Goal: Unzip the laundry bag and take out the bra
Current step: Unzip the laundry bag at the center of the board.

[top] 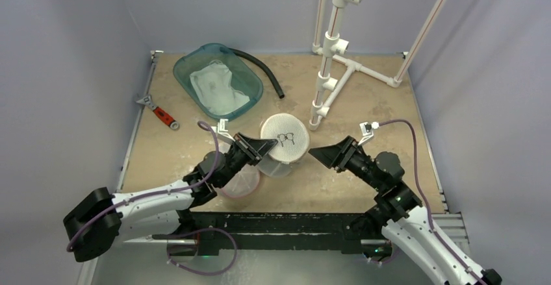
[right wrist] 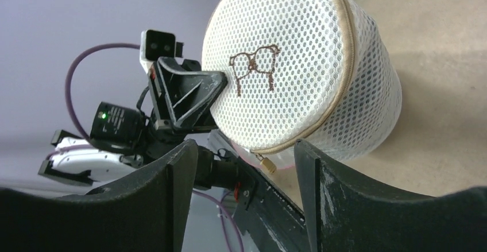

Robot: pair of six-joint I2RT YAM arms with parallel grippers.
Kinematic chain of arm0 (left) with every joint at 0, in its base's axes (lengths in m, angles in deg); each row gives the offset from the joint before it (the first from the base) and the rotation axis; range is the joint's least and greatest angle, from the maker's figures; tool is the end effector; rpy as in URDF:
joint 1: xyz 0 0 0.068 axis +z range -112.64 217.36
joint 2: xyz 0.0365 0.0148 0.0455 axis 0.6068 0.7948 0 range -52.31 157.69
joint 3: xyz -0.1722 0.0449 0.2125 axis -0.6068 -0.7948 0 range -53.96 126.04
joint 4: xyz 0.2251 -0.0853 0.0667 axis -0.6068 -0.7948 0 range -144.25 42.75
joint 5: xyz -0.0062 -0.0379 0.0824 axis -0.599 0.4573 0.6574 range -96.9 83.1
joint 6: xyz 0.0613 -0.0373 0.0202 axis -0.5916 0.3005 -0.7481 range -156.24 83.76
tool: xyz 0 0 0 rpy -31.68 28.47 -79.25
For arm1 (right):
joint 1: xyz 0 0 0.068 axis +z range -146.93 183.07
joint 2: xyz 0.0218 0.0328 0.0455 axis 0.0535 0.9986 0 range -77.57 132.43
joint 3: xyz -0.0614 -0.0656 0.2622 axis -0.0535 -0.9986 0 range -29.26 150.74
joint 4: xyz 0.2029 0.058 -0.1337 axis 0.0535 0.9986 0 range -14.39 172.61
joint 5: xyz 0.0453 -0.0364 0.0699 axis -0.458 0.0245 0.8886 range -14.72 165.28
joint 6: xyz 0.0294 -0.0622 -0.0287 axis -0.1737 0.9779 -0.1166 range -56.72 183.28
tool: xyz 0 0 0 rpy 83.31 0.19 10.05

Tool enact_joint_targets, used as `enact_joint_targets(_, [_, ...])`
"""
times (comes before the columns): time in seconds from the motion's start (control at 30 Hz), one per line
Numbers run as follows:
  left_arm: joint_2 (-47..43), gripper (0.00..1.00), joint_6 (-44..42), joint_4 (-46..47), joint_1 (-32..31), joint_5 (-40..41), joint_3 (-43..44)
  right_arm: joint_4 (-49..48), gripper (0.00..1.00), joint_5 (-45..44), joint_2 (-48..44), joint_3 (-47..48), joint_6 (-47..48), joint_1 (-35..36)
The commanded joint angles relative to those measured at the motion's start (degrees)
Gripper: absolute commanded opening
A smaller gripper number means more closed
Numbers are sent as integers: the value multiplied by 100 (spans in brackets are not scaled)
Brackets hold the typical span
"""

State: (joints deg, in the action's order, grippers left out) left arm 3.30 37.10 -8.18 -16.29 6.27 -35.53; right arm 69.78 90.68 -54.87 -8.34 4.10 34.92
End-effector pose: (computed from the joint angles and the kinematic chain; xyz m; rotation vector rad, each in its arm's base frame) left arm 0.1447 -0.1726 0.2469 -0.5066 1.6940 -1.5335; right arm 0.1107 0.0883 0.2794 0.1596 1.6856 1.4419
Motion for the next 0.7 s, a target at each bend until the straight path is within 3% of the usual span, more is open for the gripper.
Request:
enact_joint_targets(0.0, [418, 0, 38, 1172, -201, 549, -300, -544, 65, -346, 193, -380, -425, 20])
enact_joint_targets(0.13, [577, 0, 154, 1238, -329, 714, -552, -518, 63, -343, 379, -581, -429, 25])
enact_joint_targets(0.37, [-239, 0, 353, 6, -337, 1092, -797, -793, 65, -122, 919, -805, -348, 28])
enact_joint_targets(0.53, [-531, 2, 359, -978, -338, 1022, -600, -1742, 65, 152, 1309, -1019, -418, 27])
enact_joint_targets(0.67, [-421, 8, 438, -1024, -337, 788, -575, -2218, 64, 223, 1690, -868, -429, 56])
